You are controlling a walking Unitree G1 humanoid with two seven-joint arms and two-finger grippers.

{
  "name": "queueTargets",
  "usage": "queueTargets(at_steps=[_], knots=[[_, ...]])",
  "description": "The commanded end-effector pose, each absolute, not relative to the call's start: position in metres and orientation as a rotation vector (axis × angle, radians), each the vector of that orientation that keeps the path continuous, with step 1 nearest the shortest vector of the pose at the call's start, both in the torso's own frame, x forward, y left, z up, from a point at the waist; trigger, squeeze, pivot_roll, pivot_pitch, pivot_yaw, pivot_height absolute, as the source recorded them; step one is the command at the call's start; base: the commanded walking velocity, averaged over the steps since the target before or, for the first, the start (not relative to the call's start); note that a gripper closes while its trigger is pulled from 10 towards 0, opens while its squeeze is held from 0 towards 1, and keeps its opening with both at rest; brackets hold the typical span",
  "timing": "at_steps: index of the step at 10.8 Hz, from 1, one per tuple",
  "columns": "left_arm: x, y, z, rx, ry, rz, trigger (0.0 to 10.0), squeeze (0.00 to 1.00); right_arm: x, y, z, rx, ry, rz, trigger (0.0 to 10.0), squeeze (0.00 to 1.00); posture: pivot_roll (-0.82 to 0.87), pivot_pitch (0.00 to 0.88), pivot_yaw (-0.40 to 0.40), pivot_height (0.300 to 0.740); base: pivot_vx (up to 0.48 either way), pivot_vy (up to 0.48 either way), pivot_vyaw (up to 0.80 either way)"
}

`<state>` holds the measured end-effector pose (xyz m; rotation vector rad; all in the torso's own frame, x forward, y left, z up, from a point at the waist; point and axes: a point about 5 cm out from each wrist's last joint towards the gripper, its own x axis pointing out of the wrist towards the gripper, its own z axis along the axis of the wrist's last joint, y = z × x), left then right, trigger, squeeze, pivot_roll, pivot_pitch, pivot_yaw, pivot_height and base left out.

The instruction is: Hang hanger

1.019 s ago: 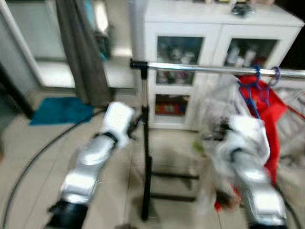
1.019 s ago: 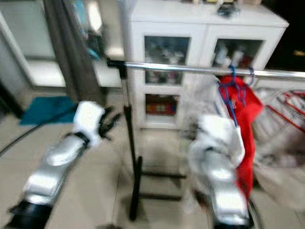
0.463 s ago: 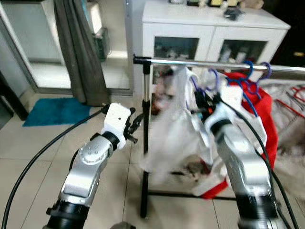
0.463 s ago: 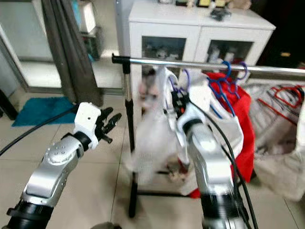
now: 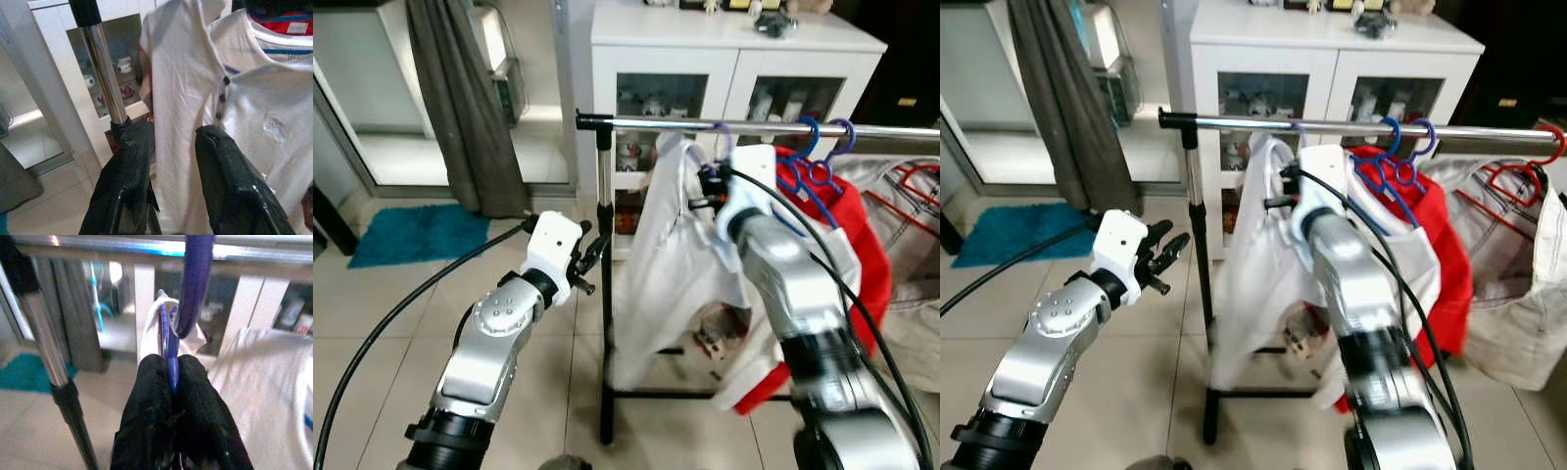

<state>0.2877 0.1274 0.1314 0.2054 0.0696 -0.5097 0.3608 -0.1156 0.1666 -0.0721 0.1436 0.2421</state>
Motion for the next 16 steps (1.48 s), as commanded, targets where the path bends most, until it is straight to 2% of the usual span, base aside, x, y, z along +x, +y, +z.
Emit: queueTargets(at_steps=[1, 3, 5, 8, 10, 11, 13, 14, 15, 16], knots=[[0.289, 0.124, 0.136, 0.218, 0.062, -0.528, 10.0, 0.00, 0.366, -0.112, 0.175, -0.086, 0.119, 0.244, 10.0, 0.00, 0.01, 0.000, 0.002, 0.740, 0.000, 0.000, 0.00], [0.288, 0.125, 0.142, 0.232, 0.033, -0.532, 10.0, 0.00, 0.391, -0.105, 0.180, -0.018, 0.156, 0.191, 10.0, 0.00, 0.02, 0.015, -0.005, 0.740, 0.000, 0.000, 0.00], [0.285, 0.123, 0.152, 0.209, -0.006, -0.564, 10.0, 0.00, 0.401, -0.100, 0.182, -0.020, 0.189, 0.187, 10.0, 0.00, 0.03, 0.061, -0.004, 0.740, 0.000, 0.000, 0.00], [0.278, 0.125, 0.152, 0.222, 0.011, -0.577, 10.0, 0.00, 0.404, -0.090, 0.170, -0.040, 0.300, 0.205, 10.0, 0.00, 0.04, 0.089, -0.007, 0.740, 0.000, 0.000, 0.00], [0.277, 0.128, 0.152, 0.224, 0.018, -0.564, 10.0, 0.00, 0.403, -0.086, 0.168, 0.018, 0.285, 0.261, 10.0, 0.00, 0.05, 0.083, -0.015, 0.740, 0.000, 0.000, 0.00], [0.277, 0.129, 0.152, 0.225, 0.019, -0.561, 10.0, 0.00, 0.403, -0.087, 0.169, 0.064, 0.258, 0.281, 10.0, 1.00, 0.05, 0.073, -0.013, 0.740, 0.000, 0.000, 0.00], [0.278, 0.125, 0.148, 0.201, 0.030, -0.554, 10.0, 0.00, 0.394, -0.098, 0.174, 0.036, 0.111, 0.358, 10.0, 1.00, 0.04, 0.053, 0.006, 0.740, 0.000, 0.000, 0.00], [0.278, 0.124, 0.147, 0.196, 0.032, -0.557, 10.0, 0.00, 0.384, -0.101, 0.174, 0.095, 0.070, 0.415, 10.0, 1.00, 0.03, 0.045, 0.014, 0.740, 0.000, 0.000, 0.00], [0.278, 0.122, 0.147, 0.192, 0.033, -0.561, 10.0, 0.00, 0.369, -0.108, 0.176, 0.091, 0.019, 0.463, 10.0, 1.00, 0.03, 0.039, 0.016, 0.740, 0.000, 0.000, 0.00], [0.279, 0.121, 0.148, 0.189, 0.030, -0.564, 10.0, 0.00, 0.339, -0.123, 0.185, 0.061, -0.117, 0.436, 10.0, 1.00, 0.03, 0.030, 0.020, 0.740, 0.000, 0.000, 0.00]])
